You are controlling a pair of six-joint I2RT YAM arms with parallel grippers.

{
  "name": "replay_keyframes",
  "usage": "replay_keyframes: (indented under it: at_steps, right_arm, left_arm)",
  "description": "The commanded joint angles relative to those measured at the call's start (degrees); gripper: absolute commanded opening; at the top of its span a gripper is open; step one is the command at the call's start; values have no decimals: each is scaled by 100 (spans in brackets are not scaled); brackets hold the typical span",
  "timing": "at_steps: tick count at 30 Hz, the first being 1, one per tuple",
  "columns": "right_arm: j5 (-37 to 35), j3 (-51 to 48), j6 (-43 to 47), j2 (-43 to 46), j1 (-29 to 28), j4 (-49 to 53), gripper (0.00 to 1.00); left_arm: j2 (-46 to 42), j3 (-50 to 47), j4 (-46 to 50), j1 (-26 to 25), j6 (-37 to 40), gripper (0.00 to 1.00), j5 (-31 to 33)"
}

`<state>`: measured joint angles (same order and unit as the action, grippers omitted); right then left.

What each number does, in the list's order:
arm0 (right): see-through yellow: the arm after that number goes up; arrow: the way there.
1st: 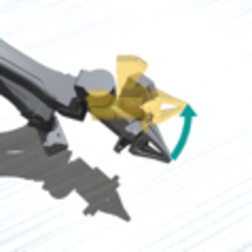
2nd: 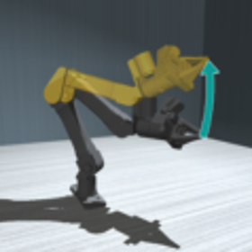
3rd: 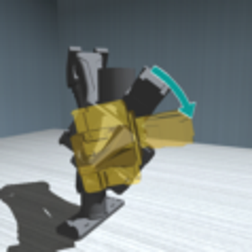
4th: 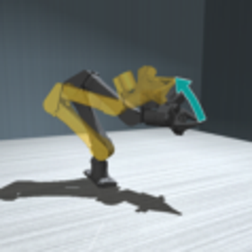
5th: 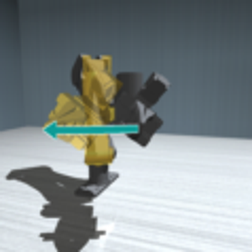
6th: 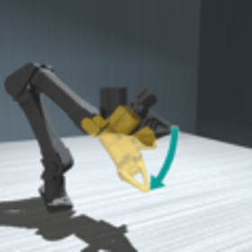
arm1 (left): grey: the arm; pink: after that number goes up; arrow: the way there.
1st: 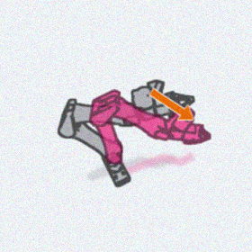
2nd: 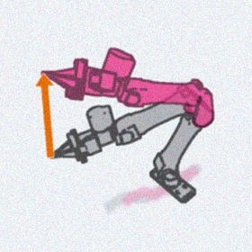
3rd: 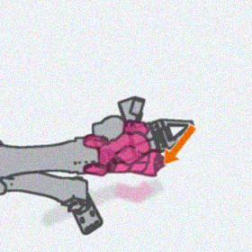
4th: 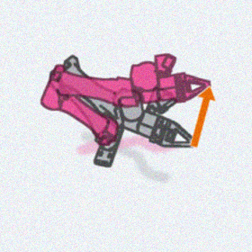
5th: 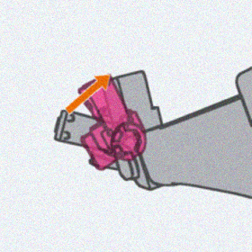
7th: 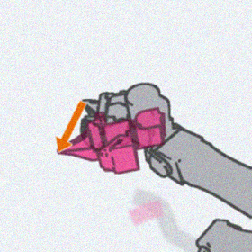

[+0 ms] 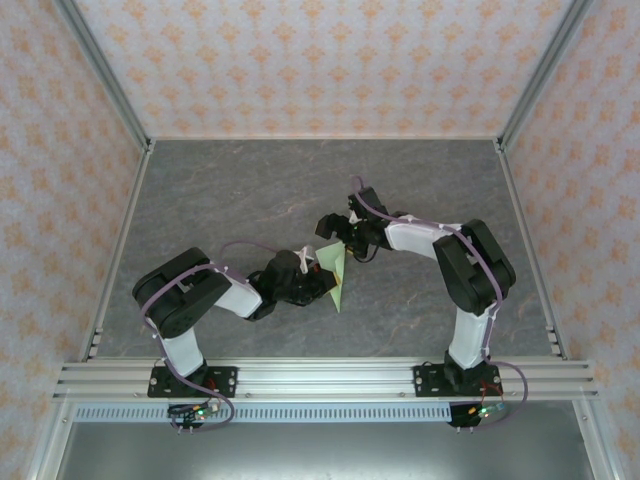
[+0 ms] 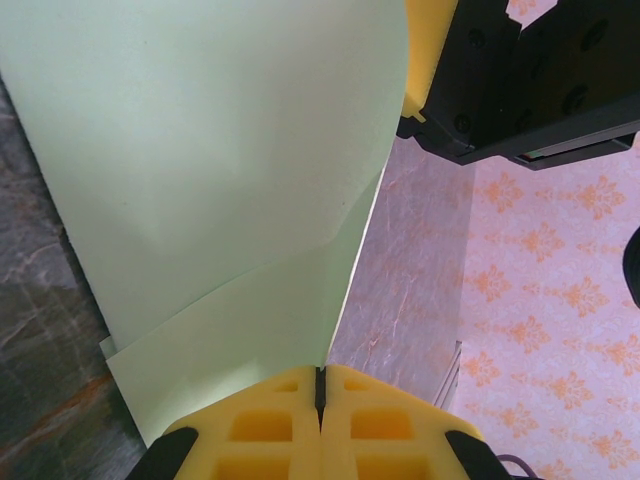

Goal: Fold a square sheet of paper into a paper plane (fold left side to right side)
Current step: Fold the wing for the fifth time at the center of the table.

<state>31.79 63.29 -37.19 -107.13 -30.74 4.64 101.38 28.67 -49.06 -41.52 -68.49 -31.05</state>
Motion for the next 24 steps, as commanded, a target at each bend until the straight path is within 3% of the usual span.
replay_keyframes:
  at_steps: [1, 24]
  right_arm:
    - [44, 196, 58, -29, -25, -87, 94]
    - [126, 241, 45, -189, -41, -132, 94]
  left_arm:
    - [-180, -10, 11, 44, 176, 0, 81]
    - [-170, -1, -2, 47, 178, 0, 73]
